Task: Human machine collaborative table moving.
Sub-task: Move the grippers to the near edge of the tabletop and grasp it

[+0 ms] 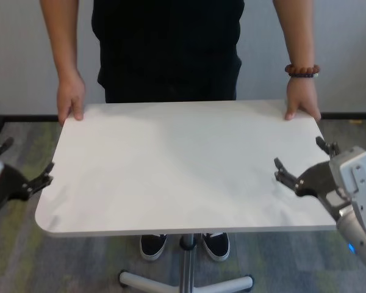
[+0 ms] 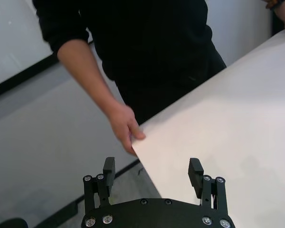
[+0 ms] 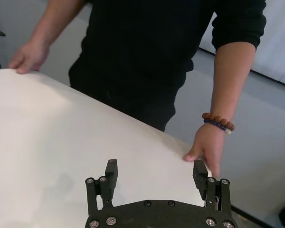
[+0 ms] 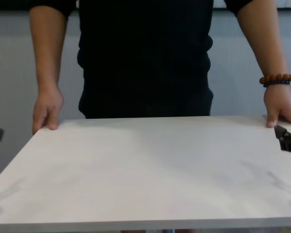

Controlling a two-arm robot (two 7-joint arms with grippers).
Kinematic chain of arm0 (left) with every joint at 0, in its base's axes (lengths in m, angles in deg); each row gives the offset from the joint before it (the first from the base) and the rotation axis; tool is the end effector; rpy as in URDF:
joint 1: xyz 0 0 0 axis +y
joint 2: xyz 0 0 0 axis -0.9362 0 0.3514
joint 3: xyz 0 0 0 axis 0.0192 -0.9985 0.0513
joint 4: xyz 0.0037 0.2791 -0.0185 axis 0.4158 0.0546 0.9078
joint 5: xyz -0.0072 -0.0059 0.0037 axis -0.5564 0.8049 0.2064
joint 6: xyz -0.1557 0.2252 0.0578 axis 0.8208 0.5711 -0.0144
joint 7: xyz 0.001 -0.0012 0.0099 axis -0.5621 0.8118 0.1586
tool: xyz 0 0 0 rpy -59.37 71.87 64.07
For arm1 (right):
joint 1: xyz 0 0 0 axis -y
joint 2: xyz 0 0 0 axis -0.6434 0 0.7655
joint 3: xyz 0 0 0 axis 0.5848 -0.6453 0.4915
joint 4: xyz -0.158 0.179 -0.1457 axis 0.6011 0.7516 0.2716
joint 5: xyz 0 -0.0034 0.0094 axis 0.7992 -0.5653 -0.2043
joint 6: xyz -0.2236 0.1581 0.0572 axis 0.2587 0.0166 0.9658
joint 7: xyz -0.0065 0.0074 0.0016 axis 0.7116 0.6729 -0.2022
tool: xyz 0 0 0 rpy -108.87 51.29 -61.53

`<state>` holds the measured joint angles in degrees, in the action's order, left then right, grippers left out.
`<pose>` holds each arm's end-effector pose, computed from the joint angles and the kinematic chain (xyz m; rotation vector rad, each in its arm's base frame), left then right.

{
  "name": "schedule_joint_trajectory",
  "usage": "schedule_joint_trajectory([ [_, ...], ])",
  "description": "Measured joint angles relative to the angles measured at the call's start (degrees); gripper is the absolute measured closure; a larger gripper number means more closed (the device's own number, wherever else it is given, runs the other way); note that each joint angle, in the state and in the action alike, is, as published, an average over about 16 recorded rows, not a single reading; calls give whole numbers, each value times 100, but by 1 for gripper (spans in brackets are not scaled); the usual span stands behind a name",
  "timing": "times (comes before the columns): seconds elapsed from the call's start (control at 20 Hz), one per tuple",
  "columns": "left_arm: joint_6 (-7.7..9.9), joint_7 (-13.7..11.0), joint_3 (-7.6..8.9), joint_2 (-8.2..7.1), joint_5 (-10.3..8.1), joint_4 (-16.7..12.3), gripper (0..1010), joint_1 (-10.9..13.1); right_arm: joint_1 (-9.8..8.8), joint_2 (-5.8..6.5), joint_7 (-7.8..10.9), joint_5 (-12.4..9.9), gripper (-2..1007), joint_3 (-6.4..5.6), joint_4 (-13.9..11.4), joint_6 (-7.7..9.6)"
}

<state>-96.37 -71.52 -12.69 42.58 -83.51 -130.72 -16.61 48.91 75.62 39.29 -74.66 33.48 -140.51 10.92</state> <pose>0.2690 0.1248 -0.2701 0.3388 -0.3619 1.2253 0.2694 -0.0498 -0.2776 -0.2881 -0.3042 -1.2400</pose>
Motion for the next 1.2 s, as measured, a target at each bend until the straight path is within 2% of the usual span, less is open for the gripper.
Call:
schedule_joint_trajectory([
  [0.3,-280,98,532,-405,-160,-410,9,947,-656,139,-255,238,0,-58,-741,273],
  [0.6,-641,212,991,-695,-112,-660,9,1855,-1132,231,-389,562,0,-2,-1242,593],
  [0.75,-769,249,1136,-791,1,-708,9,2191,-1242,259,-379,775,0,93,-1379,820],
  [0.9,-837,283,1205,-852,195,-700,9,2410,-1281,270,-341,1002,0,218,-1448,1075],
  [1.05,-836,297,1206,-875,425,-643,9,2513,-1273,262,-296,1246,0,362,-1465,1330],
  [1.2,-782,308,1142,-850,667,-547,8,2508,-1233,239,-257,1499,0,505,-1443,1561],
])
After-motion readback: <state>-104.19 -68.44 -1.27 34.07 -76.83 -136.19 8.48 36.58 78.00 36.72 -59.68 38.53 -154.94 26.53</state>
